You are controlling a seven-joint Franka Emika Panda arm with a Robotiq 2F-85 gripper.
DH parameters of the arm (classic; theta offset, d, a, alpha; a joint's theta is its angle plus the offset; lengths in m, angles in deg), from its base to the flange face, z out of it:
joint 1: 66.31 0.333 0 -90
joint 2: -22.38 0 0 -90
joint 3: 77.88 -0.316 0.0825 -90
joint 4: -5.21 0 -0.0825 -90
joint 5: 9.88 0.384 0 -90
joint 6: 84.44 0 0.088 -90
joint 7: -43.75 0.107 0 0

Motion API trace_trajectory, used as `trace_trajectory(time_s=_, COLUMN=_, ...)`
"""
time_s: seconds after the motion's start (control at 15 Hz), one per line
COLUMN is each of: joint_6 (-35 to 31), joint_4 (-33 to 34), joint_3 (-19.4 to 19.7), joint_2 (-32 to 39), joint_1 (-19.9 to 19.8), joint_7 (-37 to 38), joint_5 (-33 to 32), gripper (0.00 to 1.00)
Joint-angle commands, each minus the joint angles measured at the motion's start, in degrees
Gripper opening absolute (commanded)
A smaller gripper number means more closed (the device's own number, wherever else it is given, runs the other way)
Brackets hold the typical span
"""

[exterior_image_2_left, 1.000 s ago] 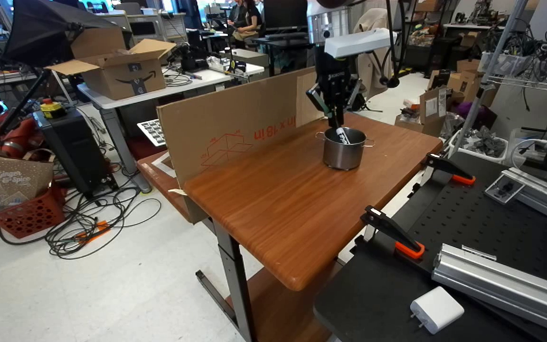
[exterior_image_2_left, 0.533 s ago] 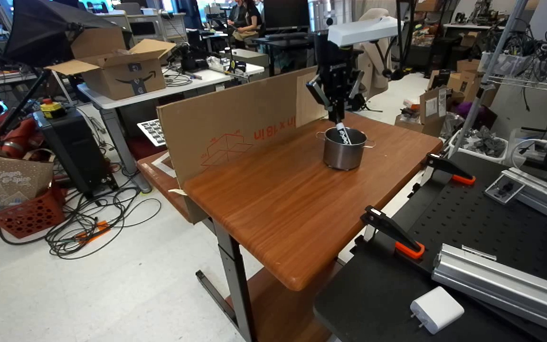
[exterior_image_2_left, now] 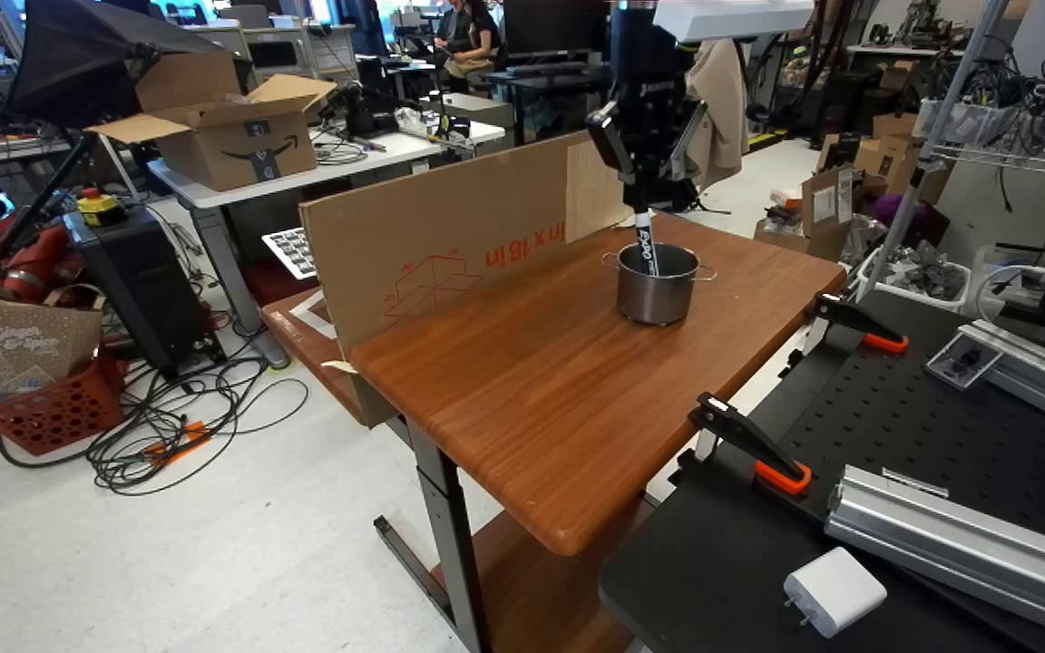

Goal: Take the marker from the silver pot and put it on the table

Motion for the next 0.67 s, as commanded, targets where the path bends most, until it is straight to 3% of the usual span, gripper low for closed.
trace_trajectory(time_s=0.0, joint_6=-2.88, joint_4=-4.85, joint_3=-0.62, joint_2=-6.42, joint_1=-0.61, joint_7=-0.73, joint_5=0.86, gripper=0.05)
trace_trajectory(time_s=0.33, joint_6=-2.63, joint_4=-8.18, joint_3=-1.62, joint_2=-12.75, joint_1=-0.71, joint_7=-1.44, joint_5=1.66, gripper=0.05)
trace_trajectory(time_s=0.6, joint_6=-1.97, joint_4=-8.96, joint_3=-2.73, joint_2=-13.32, joint_1=-0.46, joint_7=-2.31, joint_5=2.46, gripper=0.05)
